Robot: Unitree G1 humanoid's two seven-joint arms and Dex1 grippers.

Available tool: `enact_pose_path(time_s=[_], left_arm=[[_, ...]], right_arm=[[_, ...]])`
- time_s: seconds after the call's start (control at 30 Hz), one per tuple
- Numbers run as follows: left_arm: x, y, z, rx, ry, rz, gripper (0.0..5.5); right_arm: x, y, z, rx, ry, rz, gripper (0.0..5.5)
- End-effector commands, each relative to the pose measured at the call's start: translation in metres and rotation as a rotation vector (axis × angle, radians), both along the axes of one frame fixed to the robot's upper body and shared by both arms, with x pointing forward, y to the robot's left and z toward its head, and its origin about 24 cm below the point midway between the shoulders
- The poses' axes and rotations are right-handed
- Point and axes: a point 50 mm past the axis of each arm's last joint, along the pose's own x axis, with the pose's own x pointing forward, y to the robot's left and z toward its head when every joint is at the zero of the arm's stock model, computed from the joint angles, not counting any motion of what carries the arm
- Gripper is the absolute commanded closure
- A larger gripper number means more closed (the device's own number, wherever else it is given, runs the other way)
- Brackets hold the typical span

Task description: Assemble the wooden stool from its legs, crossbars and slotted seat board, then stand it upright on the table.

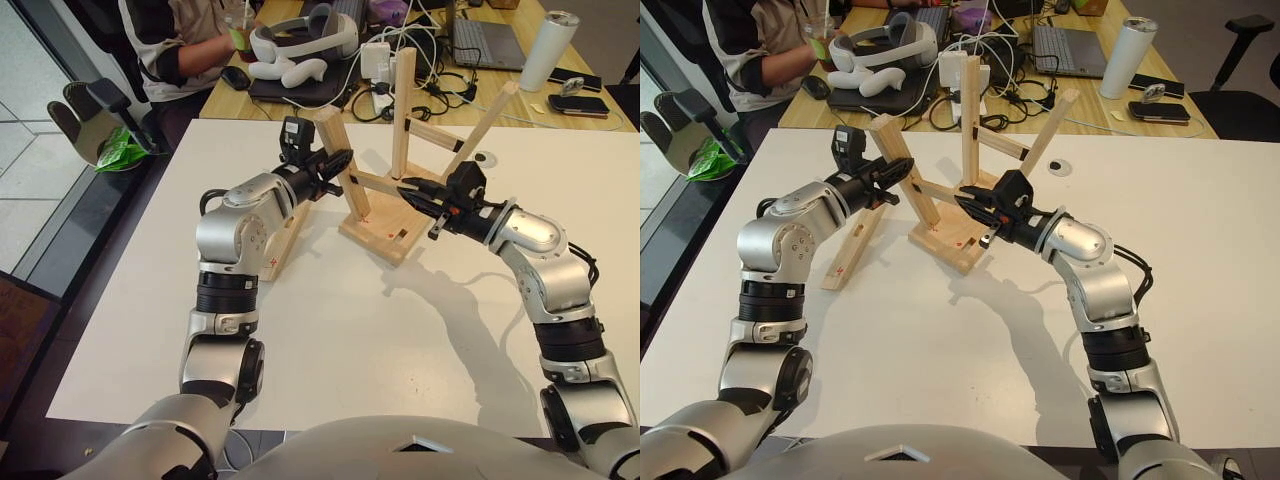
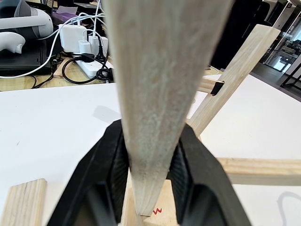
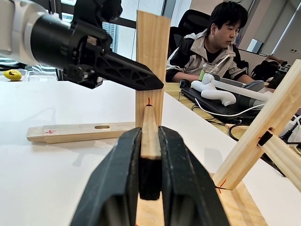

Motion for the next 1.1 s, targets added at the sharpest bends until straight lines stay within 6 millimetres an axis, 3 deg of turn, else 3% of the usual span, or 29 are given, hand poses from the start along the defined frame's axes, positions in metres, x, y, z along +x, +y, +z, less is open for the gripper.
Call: enact_pose_path(time_s=[0.03, 0.3, 0.7, 1.1], left_arm=[[-0.004, -0.015, 0.003, -0.032, -0.008, -0.069, 4.46], [-0.004, -0.013, 0.003, -0.032, -0.006, -0.062, 4.46], [-0.004, -0.014, 0.006, -0.051, -0.016, -0.061, 4.46], [-0.016, -0.030, 0.006, -0.073, 0.010, -0.184, 4.46]], right_arm=[[0.003, 0.017, 0.020, 0.048, -0.060, 0.037, 5.10], [-0.001, 0.012, 0.000, -0.003, -0.010, 0.033, 5.10], [0.000, 0.006, -0.002, 0.010, -0.035, 0.008, 5.10], [0.002, 0.010, -0.029, -0.047, 0.023, 0.024, 5.10]])
